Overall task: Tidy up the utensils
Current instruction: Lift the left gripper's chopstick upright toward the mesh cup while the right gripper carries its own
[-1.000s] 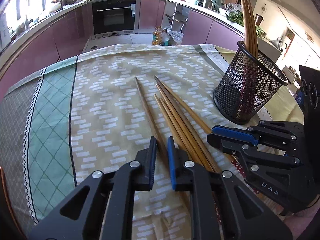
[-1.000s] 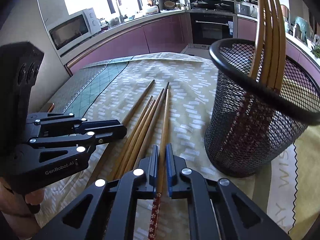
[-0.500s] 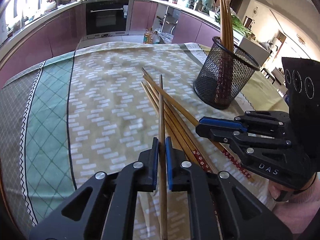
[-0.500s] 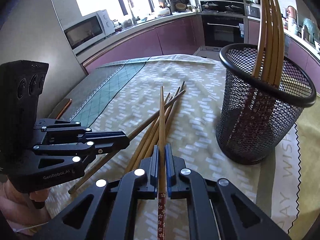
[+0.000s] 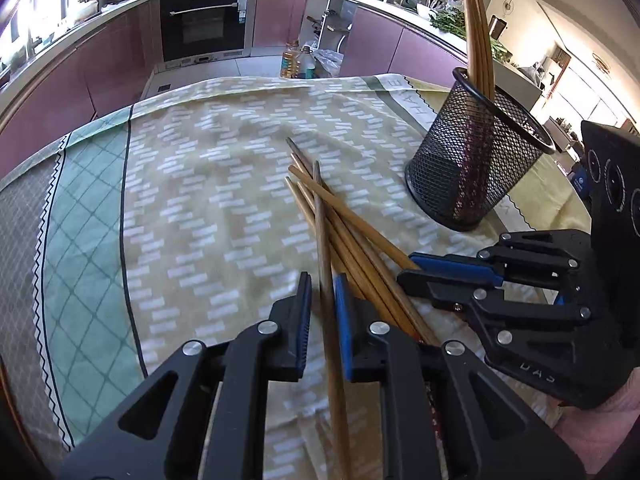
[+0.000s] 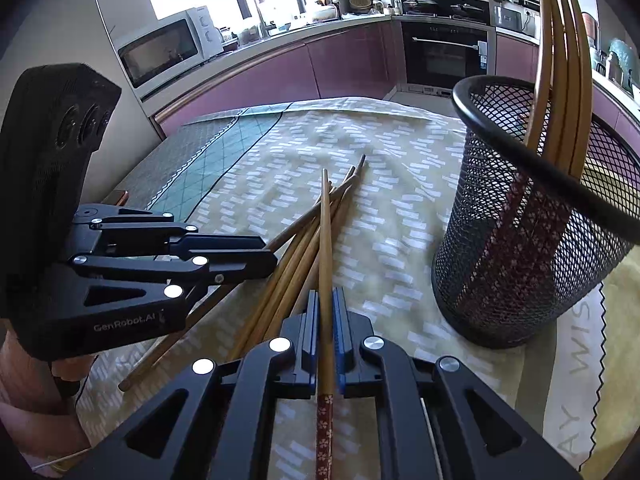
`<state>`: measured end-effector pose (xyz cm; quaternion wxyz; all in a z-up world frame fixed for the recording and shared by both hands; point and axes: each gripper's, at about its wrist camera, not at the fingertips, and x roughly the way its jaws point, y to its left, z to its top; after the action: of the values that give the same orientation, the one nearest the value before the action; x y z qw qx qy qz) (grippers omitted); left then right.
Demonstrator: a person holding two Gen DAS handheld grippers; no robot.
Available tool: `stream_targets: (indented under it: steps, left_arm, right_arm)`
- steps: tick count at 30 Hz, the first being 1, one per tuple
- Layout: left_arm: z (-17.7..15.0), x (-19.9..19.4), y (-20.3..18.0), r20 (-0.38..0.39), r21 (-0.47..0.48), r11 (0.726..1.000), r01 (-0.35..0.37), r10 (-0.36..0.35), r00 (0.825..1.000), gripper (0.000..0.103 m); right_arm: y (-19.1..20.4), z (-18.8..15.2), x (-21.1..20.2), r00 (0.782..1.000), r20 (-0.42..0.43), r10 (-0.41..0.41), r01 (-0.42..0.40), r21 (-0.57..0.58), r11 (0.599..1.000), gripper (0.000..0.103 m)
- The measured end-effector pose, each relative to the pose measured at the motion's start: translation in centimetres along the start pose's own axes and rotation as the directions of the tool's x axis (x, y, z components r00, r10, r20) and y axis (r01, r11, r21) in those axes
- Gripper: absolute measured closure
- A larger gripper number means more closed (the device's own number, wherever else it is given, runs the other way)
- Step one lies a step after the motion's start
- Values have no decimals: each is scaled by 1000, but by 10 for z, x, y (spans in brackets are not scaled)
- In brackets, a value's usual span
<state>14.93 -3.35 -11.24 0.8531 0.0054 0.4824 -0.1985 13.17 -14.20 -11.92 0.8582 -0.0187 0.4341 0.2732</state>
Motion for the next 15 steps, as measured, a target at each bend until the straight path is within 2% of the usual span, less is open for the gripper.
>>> stream_targets:
  steps: [5,8,15]
  left_arm:
    - [2,-3,-1,11,-13,1000,-9,9,1000,95]
    - [1,-15,-4,45,-10,1000,0,1,999,96]
    - [7,-69,-9,154,10,996,85,-85,984,96]
  right_arm:
    - [-1,0,-14,999,43,7,-6,-4,1000,97]
    - [-2,3,-33,996,91,13,-12,-17,1000,97]
    - [-11,9,-84,977,210,25,-21,-20,1000,97]
